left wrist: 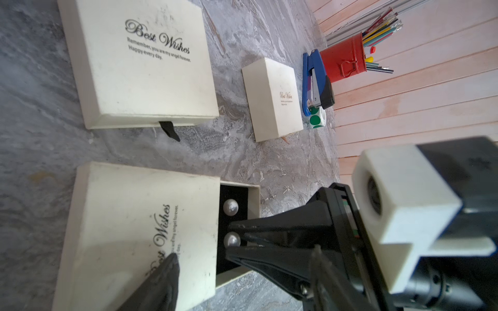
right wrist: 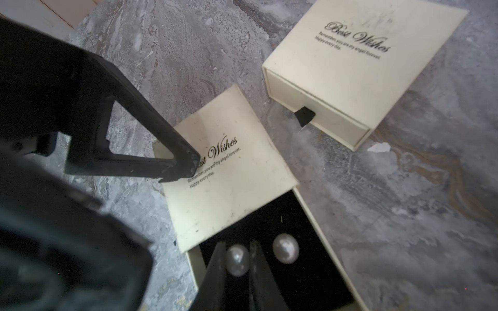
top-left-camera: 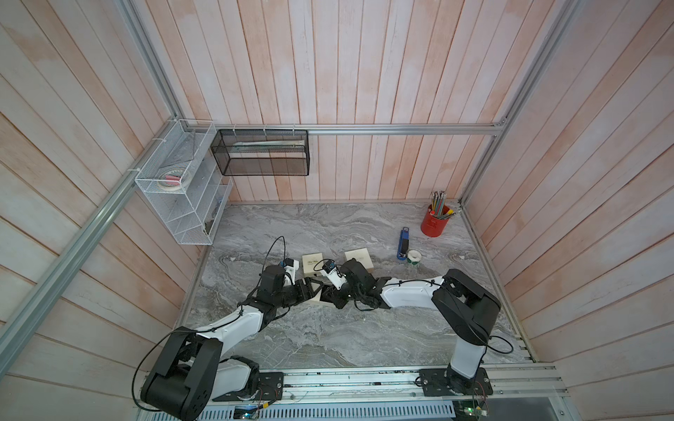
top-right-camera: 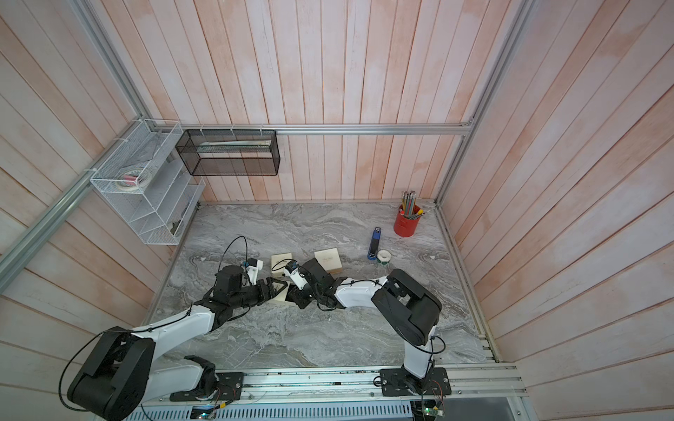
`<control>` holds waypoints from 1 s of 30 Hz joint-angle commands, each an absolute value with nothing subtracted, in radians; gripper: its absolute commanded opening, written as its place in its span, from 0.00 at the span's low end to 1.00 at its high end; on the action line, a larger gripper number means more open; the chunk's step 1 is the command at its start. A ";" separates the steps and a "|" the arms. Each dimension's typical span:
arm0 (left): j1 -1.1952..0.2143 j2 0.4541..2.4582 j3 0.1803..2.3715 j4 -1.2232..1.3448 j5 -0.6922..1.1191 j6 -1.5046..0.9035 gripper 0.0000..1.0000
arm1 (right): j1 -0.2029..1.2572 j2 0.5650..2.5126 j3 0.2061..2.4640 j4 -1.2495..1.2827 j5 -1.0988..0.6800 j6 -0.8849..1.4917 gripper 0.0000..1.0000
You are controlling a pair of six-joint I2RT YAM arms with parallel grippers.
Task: Place the earrings into the drawer-style jewelry box
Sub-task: Insert the earring into the inner lining.
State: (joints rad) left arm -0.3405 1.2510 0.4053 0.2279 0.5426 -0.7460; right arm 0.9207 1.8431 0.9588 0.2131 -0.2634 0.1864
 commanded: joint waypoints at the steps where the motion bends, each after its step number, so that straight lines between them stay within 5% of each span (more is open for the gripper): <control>1: -0.335 1.205 0.381 0.274 0.541 -0.753 0.77 | 0.926 1.816 0.966 0.228 -0.277 0.190 0.00; 30: -0.322 1.276 0.390 0.236 0.531 -0.732 0.77 | 0.921 1.853 0.932 0.224 -0.295 0.204 0.00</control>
